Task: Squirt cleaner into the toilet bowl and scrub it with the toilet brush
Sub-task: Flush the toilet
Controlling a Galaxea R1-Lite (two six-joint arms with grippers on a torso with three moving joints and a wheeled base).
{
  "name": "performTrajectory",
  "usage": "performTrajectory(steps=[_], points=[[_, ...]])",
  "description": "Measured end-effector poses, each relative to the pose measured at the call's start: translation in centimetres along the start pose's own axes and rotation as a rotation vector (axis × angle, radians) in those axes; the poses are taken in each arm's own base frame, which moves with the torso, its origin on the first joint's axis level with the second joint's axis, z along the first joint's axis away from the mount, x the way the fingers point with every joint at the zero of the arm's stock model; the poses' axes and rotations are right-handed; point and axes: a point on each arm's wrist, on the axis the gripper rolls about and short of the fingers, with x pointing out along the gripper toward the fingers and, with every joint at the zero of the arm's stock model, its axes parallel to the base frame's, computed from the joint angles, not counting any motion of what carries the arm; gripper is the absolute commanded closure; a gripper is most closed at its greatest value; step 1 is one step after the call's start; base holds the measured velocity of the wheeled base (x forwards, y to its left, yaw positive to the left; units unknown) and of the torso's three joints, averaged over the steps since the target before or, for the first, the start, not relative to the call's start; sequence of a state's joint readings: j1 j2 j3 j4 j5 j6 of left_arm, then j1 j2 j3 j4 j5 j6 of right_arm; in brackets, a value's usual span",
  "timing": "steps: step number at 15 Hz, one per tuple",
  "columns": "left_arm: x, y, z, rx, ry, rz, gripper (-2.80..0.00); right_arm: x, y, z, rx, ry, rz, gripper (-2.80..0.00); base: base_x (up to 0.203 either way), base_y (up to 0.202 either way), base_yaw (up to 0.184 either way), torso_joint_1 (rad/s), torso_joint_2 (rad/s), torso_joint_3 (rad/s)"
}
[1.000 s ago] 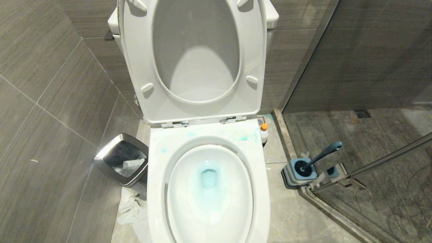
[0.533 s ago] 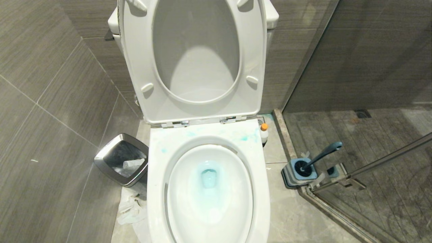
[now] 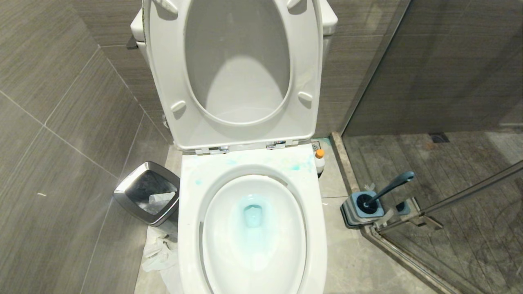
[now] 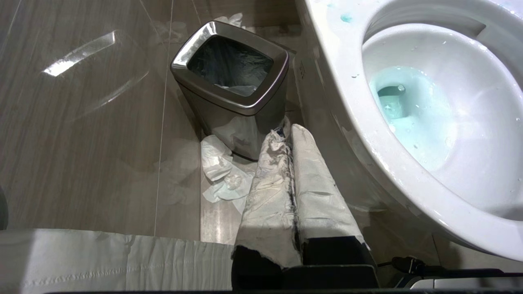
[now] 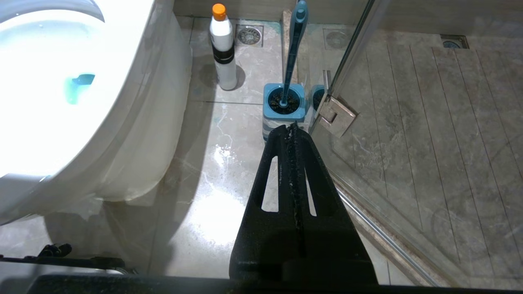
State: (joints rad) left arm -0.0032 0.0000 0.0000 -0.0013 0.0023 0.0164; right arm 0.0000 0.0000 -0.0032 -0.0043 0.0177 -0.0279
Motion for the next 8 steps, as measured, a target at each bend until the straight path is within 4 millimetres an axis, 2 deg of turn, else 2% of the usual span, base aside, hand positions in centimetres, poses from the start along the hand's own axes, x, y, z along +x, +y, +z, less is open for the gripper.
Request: performTrajectory(steps=[8], points=[[0.00,0.00,0.00,0.000,0.000,0.001,0.00,0.00,0.00,0.00,0.000,0.000,0.000,0.00,0.000,0.000,0.000,0.000,0.00,0.000]])
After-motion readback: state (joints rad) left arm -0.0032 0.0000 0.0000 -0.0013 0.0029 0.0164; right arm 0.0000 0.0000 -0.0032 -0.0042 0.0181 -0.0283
